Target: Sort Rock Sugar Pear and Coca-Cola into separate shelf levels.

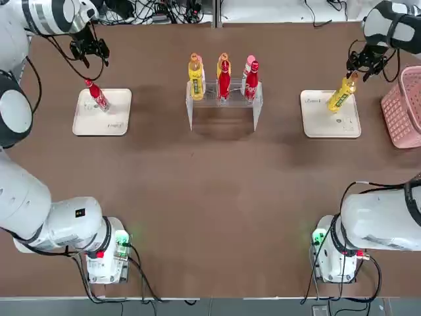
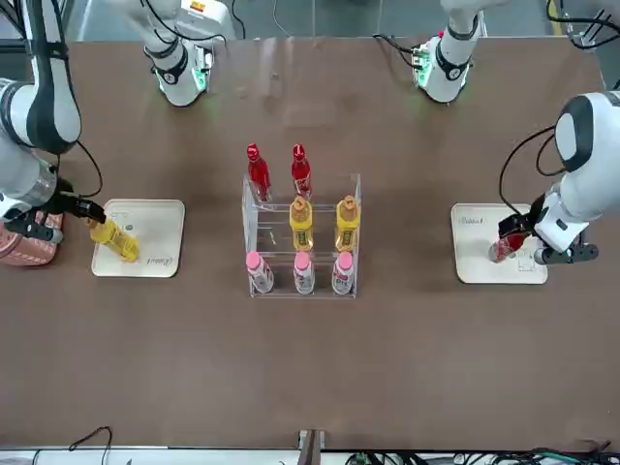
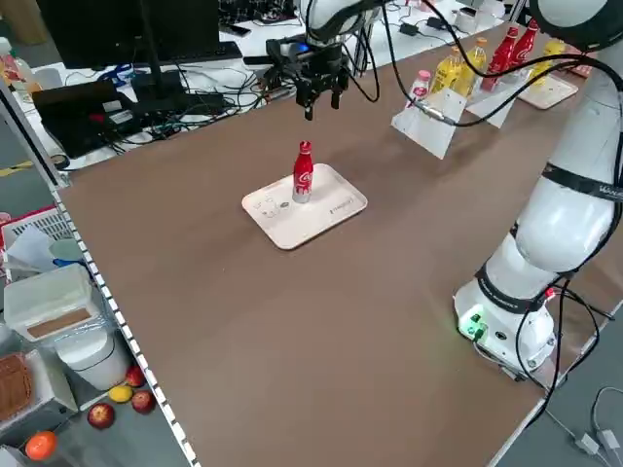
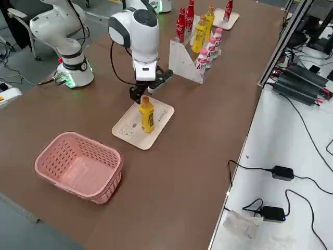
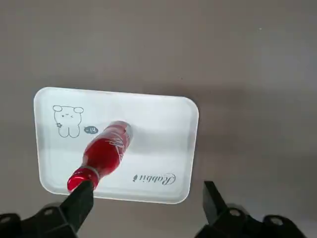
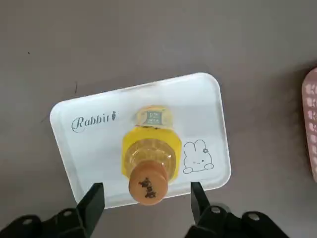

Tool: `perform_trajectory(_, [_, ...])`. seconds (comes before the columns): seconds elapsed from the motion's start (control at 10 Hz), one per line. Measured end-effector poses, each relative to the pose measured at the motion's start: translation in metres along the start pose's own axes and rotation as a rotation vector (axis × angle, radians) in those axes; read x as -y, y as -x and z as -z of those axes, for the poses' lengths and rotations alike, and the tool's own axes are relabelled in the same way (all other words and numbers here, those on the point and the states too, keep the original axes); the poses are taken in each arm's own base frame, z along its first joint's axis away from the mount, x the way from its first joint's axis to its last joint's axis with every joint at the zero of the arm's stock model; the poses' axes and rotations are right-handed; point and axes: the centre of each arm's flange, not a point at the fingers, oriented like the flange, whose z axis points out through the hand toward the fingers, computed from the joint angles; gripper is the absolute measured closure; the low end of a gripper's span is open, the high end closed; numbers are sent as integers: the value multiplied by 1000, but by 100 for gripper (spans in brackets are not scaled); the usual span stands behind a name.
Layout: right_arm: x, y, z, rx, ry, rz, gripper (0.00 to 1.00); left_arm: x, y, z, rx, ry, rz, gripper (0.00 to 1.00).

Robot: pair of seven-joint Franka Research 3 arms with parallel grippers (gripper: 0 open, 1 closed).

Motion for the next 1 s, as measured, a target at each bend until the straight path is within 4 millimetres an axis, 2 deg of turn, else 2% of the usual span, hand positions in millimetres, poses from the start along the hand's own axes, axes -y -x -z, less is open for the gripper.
perform_trajectory(0.2, [0,-2,-6,4,0,0,24,3,1,-11,-2,-15,-6,2])
perform_trajectory(0.5, [0,-3,-8,0,0,0,29,34,0,-17,-1,-58,12,2])
perform_trajectory(0.6, [0,-3,-8,0,0,0,33,42,1,-18,1,-58,20,2])
perform_trajectory(0.8, [0,-3,-8,0,0,0,44,45,4,-25,11,-56,16,4])
perform_trajectory(1.0, [0,-3,-8,-1,0,1,51,48,9,-41,13,-54,19,8])
